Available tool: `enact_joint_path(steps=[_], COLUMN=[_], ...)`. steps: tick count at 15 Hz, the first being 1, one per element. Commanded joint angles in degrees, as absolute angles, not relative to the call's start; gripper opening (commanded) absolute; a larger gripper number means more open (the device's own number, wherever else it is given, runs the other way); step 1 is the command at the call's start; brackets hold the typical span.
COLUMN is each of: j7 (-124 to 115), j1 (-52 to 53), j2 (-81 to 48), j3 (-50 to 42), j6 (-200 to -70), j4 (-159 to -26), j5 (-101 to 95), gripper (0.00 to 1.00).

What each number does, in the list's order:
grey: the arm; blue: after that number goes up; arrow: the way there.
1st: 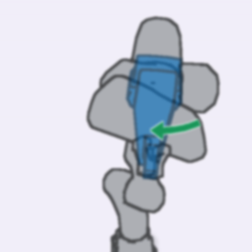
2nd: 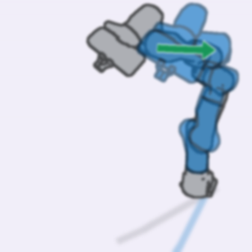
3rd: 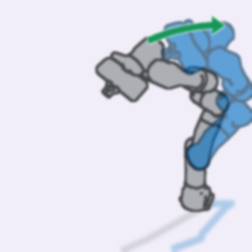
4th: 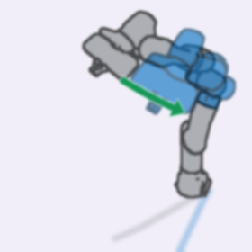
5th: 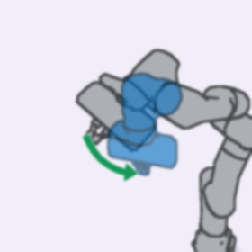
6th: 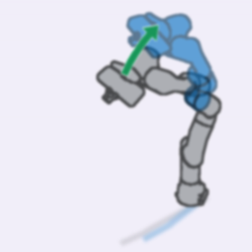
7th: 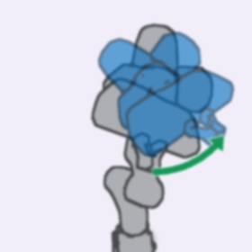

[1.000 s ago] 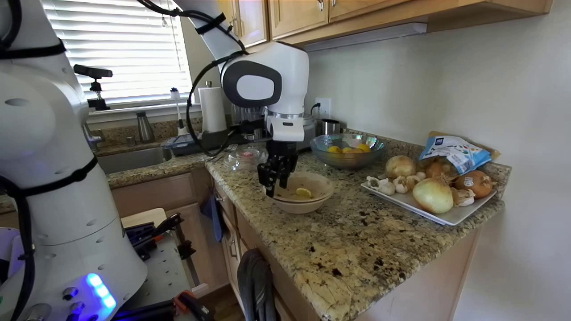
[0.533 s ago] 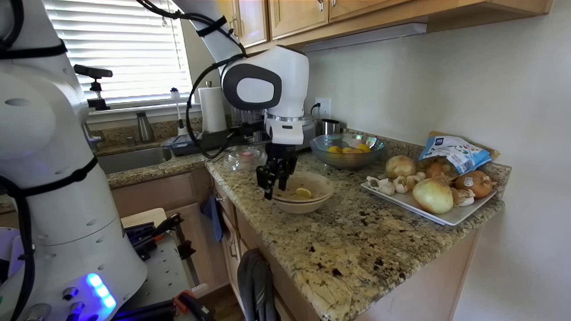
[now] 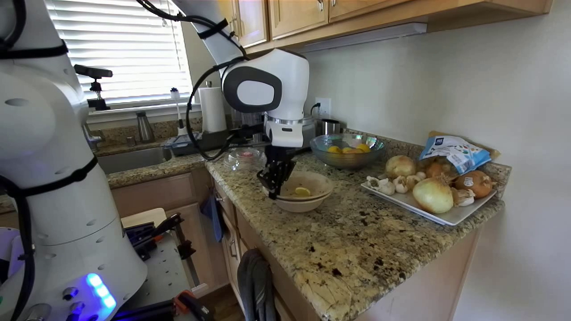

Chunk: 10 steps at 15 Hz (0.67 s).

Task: Unstack the bowls

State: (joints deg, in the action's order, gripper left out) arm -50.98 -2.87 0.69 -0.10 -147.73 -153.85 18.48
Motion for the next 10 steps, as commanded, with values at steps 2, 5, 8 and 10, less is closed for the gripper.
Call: enact_joint_path(steps=[2, 5, 8, 10], j7=[-52.74, -52.79, -52.11, -51.46], j1=[-2.04, -2.06, -2.13, -2.32], j2=[1.28, 1.38, 2.23, 3.33], j3=[-0.19, -0.20, -0.30, -0.49], j6=[-149.09, -148.92, -148.41, -147.74], j4=[-154.96, -155.05, -155.23, -155.35], j5=[18.65, 18.43, 18.70, 19.09], gripper=[0.06, 0.05, 0.06, 0.06])
